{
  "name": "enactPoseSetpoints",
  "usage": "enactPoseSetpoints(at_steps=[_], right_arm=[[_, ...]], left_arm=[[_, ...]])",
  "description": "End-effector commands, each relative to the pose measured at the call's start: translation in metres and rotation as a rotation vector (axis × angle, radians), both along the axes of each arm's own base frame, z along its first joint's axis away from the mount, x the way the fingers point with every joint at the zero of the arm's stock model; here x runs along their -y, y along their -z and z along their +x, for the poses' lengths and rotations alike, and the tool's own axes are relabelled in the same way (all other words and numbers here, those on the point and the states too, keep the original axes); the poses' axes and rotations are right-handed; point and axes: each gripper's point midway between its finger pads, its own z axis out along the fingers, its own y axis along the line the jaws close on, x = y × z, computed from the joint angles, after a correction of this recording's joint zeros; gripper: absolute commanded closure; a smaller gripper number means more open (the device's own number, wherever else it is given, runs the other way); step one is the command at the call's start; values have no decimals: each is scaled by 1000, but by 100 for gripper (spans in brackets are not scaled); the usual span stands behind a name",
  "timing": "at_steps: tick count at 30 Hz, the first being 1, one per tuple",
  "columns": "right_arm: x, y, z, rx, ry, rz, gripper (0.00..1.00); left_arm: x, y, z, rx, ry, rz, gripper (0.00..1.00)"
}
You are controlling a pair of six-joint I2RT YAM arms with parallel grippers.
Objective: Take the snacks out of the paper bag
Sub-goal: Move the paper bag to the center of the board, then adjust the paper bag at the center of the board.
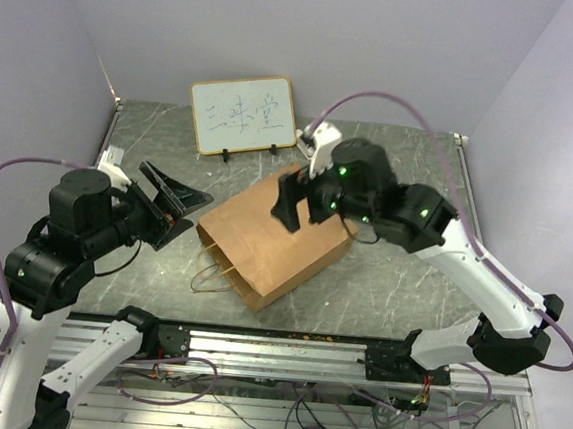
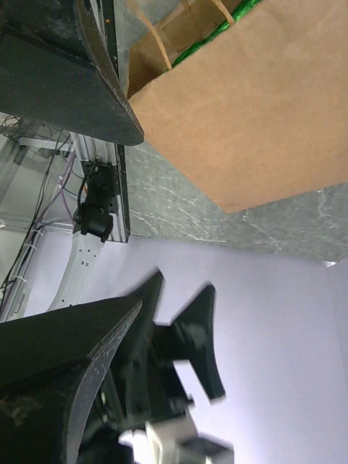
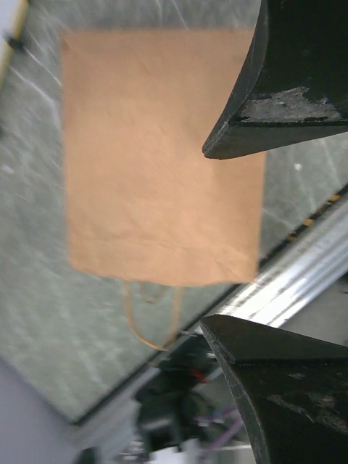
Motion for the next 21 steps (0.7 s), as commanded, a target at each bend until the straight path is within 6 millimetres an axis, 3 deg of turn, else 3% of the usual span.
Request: enactPoseSetpoints(at_steps=[1,4,7,10,13,16,19,21], right_arm=[[-27,44,-47,-83,-213,-2,11],[-42,65,-71,-53,-305,0,10],[-60,74,-90,64,-403,-17,8],[-78,96,-109,206,-558,-76,7],[-99,113,-131,377,-685,-150,3],[-124,129,-133,499,-773,-192,3],[-148,145,-118,570,-757,-245,6],[-162,167,-107,571,-749,-289,10]], left_arm=[[-22,1,-7,15,-108,22,4],[-35,17,-14,-45,-130,127,4],[-46,27,-22,-76,-136,213,4],[-60,22,-24,-46,-183,256,4],[-64,5,-20,22,-195,273,4],[-63,-13,-10,71,-175,319,4],[-55,-27,3,112,-110,376,4],[-55,-35,10,129,-88,427,4]])
